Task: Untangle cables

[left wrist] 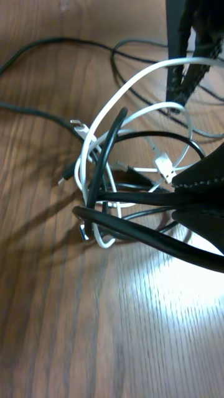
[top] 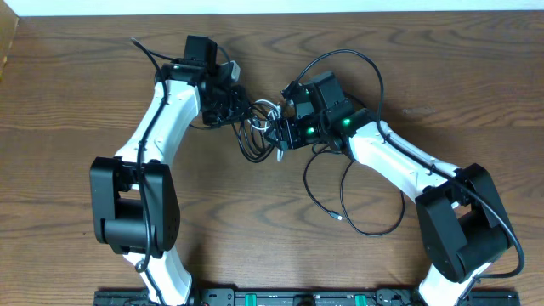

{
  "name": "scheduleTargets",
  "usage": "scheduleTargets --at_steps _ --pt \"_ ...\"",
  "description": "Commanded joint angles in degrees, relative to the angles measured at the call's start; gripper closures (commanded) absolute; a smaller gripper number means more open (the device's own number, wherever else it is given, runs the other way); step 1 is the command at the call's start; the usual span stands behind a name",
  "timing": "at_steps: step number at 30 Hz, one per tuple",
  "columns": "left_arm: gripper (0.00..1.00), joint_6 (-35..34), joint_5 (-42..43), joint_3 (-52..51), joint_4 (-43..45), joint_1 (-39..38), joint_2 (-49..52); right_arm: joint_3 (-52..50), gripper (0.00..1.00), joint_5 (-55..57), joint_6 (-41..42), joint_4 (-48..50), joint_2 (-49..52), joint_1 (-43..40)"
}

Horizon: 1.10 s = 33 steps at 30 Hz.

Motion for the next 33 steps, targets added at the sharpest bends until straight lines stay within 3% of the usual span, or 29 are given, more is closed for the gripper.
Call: scheduleTargets --at_steps 1,10,11,15,18,25,33 --pt "0.92 -0.5 4.2 -0.4 0.1 -1.4 0.8 0.3 0.38 2.2 0.7 0.1 0.5 0.4" --pt "0.92 -0.5 5.3 -0.4 0.3 -4.5 0.8 0.3 0.42 2.6 0.6 -0.1 0.5 0.4" --pt "0.92 -0.5 5.1 -0.4 0.5 -4.8 0.8 0.3 0.50 2.6 0.6 -0.1 0.5 0.4" --pt "0.92 -0.5 4.9 -0.4 1.1 -4.9 0.8 0.3 0.99 2.6 0.6 -0.1 0.5 0.4" --pt "0.92 -0.5 3.7 -0.4 1.2 -4.9 0.8 0.3 0.99 2.6 0.6 -0.4 0.5 0.3" --pt "0.92 -0.5 -11.9 -0.4 1.1 -4.9 0.8 0.3 0.99 -5.6 -4.8 0.7 -2.6 -1.5" --pt "0.92 -0.5 -13.0 -0.4 1.1 -5.0 0.8 0.3 0.99 -6.2 -6.9 0.8 -14.1 -4.2"
